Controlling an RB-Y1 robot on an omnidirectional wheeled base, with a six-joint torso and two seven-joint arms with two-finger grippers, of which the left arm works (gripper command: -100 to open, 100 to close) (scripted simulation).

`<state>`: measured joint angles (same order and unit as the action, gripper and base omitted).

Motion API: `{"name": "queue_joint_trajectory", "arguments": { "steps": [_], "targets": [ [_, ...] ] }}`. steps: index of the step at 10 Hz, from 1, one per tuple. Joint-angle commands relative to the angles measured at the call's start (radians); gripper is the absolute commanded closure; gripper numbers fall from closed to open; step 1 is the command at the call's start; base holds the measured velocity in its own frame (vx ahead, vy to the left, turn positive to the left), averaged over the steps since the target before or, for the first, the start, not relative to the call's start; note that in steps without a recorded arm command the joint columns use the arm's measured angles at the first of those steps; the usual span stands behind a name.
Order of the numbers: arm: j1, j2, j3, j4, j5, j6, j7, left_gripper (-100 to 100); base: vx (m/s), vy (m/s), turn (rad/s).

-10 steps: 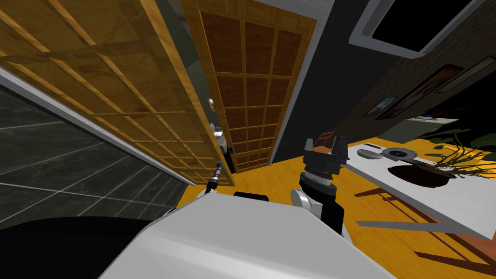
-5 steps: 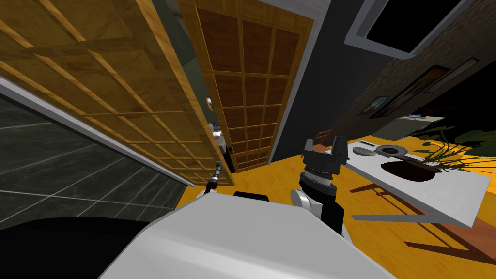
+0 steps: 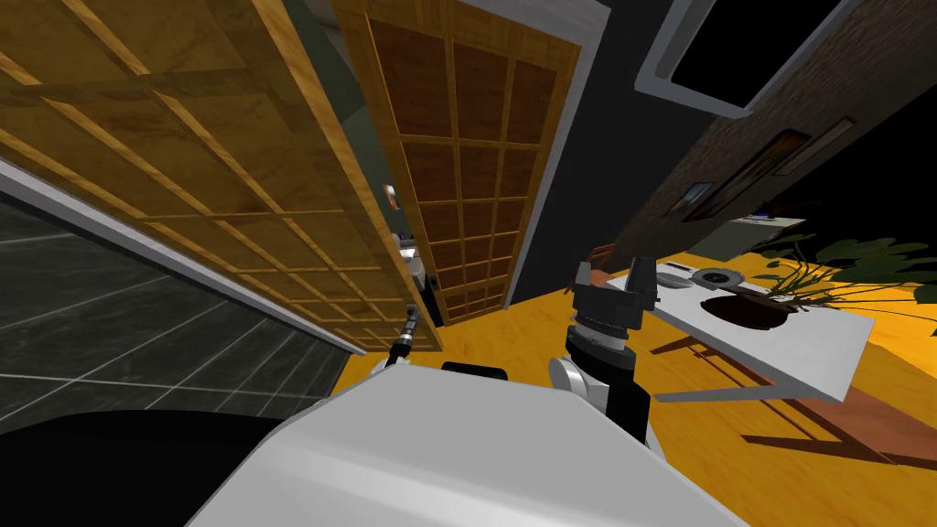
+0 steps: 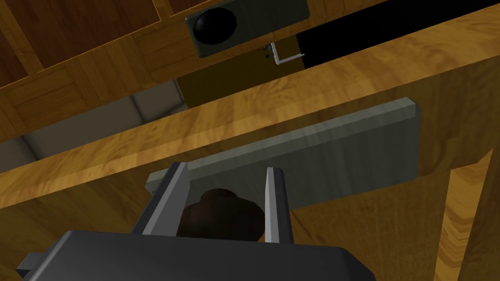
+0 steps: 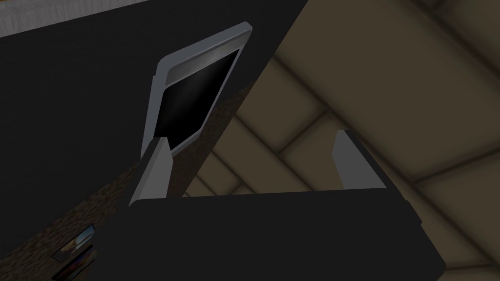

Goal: Pull the door open

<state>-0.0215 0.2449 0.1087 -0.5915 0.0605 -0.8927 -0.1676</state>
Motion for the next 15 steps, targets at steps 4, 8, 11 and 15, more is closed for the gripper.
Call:
{"name": "queue_joint_trajectory", "arguments": {
  "steps": [4, 8, 11, 15],
  "targets": [
    [-0.010, 0.026, 0.001, 0.016, 0.046, -0.011, 0.113, 100, -0.026, 0.010, -0.049],
    [-0.009, 0.029, -0.013, 0.013, 0.076, -0.010, 0.184, 100, -0.029, 0.016, -0.053],
    [-0.009, 0.031, -0.020, 0.012, 0.091, -0.010, 0.240, 100, -0.029, 0.014, -0.046],
    [-0.008, 0.033, -0.034, 0.021, 0.121, -0.009, 0.324, 100, -0.029, 0.012, -0.057]
  ]
}}
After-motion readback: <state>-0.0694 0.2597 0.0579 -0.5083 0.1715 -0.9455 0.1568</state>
